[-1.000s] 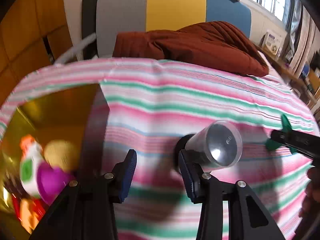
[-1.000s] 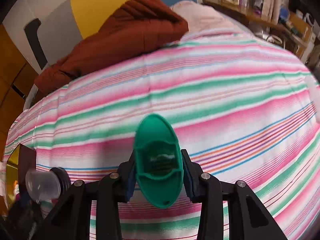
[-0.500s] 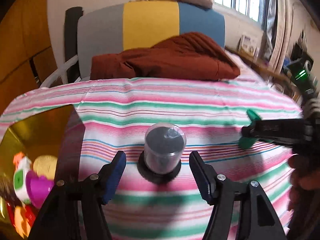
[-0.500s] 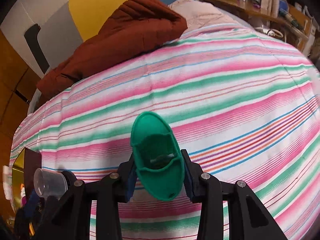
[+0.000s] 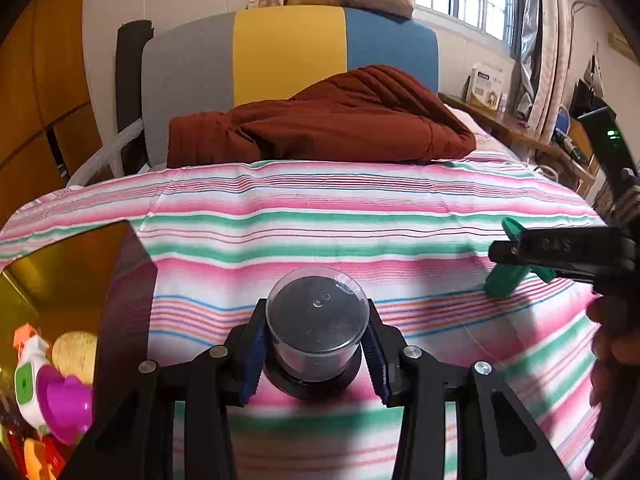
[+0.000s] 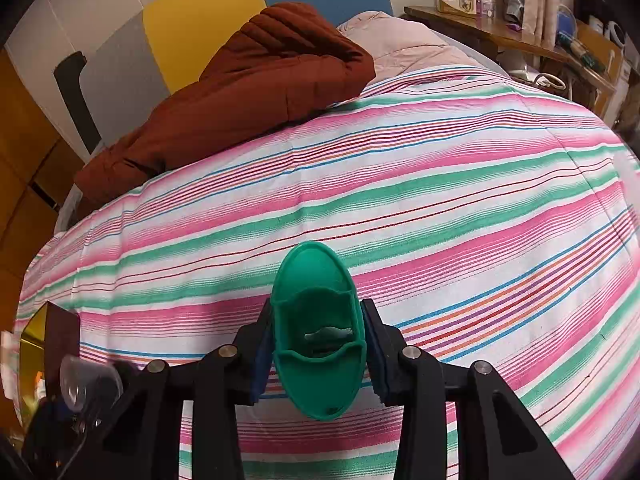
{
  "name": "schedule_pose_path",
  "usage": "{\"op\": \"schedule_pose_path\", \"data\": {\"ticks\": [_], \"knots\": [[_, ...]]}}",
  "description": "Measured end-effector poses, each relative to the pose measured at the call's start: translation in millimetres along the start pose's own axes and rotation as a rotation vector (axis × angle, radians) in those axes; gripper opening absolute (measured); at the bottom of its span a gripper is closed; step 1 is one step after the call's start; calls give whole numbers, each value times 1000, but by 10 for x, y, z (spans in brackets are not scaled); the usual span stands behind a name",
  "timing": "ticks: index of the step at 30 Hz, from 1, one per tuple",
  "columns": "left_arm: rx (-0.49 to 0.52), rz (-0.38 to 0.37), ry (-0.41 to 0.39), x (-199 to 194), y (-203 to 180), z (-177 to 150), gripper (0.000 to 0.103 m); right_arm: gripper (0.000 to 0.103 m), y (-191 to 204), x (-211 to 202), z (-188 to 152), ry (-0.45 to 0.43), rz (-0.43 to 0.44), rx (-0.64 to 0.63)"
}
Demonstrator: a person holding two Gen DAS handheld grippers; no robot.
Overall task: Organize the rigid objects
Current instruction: 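Carry the clear canister into the tray, stand it upright, open the left gripper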
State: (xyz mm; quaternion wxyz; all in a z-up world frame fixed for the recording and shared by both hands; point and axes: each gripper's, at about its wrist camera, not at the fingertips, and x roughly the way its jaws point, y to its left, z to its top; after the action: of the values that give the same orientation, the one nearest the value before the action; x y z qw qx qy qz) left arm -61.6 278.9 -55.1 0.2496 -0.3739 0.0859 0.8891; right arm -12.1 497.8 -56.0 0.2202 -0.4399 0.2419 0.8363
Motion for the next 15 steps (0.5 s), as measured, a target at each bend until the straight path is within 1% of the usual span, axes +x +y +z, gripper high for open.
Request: {"op": "schedule_pose_path", "data": {"ticks": [4,7,9,15], "knots": [[-25,-33,-11,-191,67,-116,43,38,-24,-23,12,-9,9,7],[-49,-82,-29,-392,125,-197,43,38,-44,-27,4,0,45,31],[-54,-100,-47,-531,166,-245,43,38,-35,-34,-3,-3,41,25],[-42,-125,-96,-954,287,-392,43,38,19,-42,-52,1,43,4]]}}
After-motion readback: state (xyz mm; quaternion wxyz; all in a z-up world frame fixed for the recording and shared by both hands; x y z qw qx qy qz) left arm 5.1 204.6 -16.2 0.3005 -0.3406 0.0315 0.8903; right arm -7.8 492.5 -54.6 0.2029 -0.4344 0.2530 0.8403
